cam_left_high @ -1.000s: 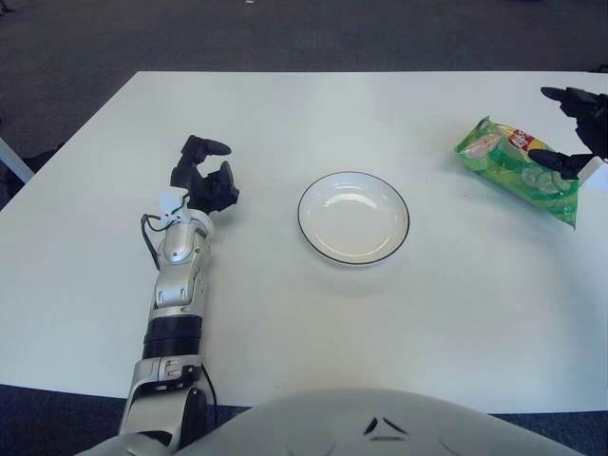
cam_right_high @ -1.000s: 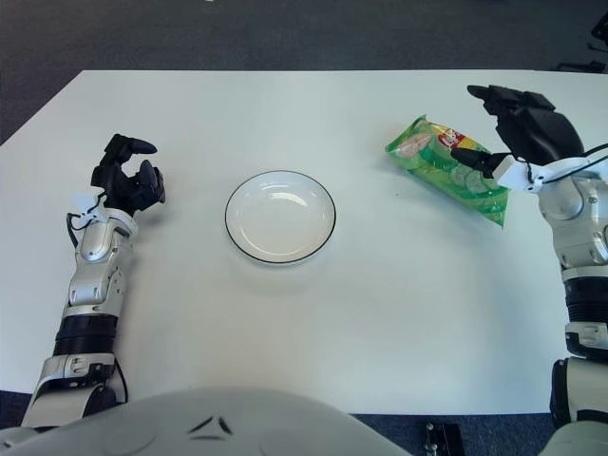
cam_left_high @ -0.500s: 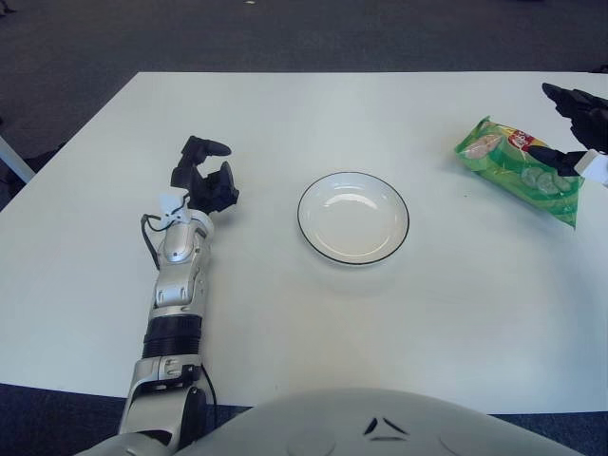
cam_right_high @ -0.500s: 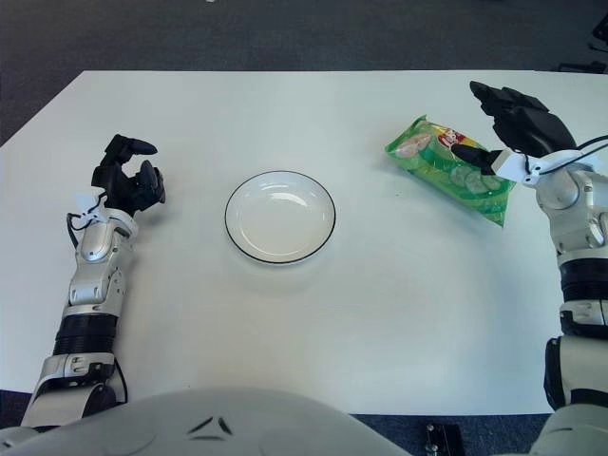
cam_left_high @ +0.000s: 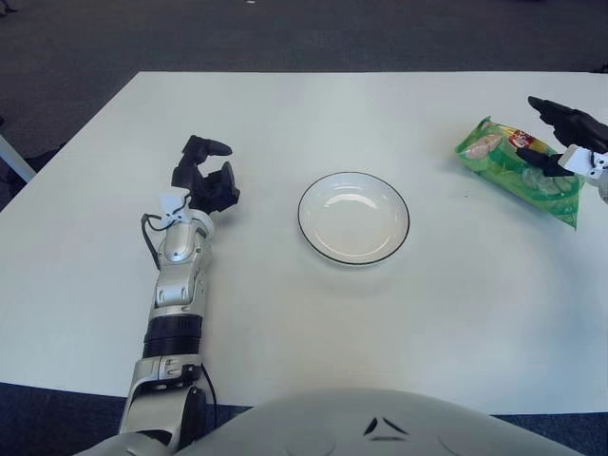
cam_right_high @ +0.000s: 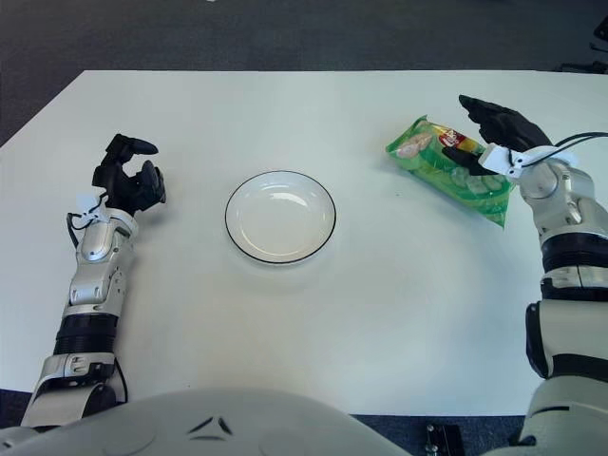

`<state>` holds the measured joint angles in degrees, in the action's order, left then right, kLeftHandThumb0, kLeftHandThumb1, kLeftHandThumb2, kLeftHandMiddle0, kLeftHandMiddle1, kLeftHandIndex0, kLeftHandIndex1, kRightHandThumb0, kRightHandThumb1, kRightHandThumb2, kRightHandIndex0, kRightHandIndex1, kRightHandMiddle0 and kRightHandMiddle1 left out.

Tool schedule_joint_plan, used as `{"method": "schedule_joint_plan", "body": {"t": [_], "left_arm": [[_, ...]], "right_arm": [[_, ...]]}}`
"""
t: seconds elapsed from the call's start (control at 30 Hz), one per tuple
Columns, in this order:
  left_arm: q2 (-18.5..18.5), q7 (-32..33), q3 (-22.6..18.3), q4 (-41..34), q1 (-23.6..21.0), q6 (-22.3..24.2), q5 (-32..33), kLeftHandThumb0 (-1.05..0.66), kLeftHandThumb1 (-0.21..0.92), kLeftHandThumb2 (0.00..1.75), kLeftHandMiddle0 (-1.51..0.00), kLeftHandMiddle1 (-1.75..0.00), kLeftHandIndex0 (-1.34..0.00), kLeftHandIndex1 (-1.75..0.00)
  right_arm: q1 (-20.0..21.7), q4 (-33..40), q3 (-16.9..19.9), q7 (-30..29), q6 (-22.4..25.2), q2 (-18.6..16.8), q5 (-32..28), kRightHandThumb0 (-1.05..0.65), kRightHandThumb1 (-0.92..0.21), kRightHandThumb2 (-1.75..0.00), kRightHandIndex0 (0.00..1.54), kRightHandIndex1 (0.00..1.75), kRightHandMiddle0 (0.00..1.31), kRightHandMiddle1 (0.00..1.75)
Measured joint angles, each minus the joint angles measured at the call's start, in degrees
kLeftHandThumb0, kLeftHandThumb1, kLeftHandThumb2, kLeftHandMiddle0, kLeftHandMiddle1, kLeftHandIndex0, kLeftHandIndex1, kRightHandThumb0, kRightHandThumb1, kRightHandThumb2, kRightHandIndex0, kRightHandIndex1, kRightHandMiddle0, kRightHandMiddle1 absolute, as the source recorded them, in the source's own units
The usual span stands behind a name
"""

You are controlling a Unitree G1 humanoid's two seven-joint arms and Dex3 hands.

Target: Put the snack into the plate.

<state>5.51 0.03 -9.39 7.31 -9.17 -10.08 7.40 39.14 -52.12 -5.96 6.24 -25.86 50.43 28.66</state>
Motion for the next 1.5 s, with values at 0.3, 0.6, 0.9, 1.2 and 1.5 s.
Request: {"method": "schedule_joint_plan", "body": {"t": [0.3, 0.6, 0.9, 1.2, 1.5], "left_arm": [[0.0, 0.58, 0.19, -0.49, 0.05, 0.0, -0.63, -0.41, 0.56, 1.02, -1.3, -1.75, -0.42, -1.75], [0.0, 1.06, 0.38, -0.69, 0.13, -0.05, -1.13, -0.41, 0.56, 1.01, -1.3, -1.75, -0.42, -1.75], [0.0, 1.55, 0.56, -1.7, 0.59, -0.18, -1.38, -0.41, 0.56, 1.01, -1.3, -1.75, -0.42, -1.75], [0.0, 1.6, 0.75, -2.32, 0.93, -0.19, -1.47, -0.41, 0.55, 1.02, -1.31, -1.75, -0.42, -1.75], [0.0, 1.74, 0.81, -2.33, 0.94, -0.4, -1.6, -0.41, 0.55, 1.03, -1.3, -1.75, -0.43, -1.75]], "right_arm": [[2.04, -7.43, -3.18, -0.25, -1.83, -2.84, -0.01, -1.05, -0.92, -0.88, 0.0, 0.0, 0.0, 0.0], [2.71, -12.45, -5.7, -2.02, -2.85, -4.86, 0.06, -1.05, -0.92, -0.93, 0.0, 0.0, 0.0, 0.0], [4.35, -14.86, -7.99, -2.45, -3.33, -4.96, 0.04, -1.05, -0.92, -0.96, 0.0, 0.0, 0.0, 0.0], [4.77, -15.57, -9.12, -2.5, -3.74, -4.95, -0.03, -1.05, -0.92, -0.98, 0.0, 0.0, 0.0, 0.0], [4.77, -15.77, -10.18, -4.08, -3.65, -4.93, 0.07, -1.05, -0.92, -0.91, 0.0, 0.0, 0.01, 0.19]]}}
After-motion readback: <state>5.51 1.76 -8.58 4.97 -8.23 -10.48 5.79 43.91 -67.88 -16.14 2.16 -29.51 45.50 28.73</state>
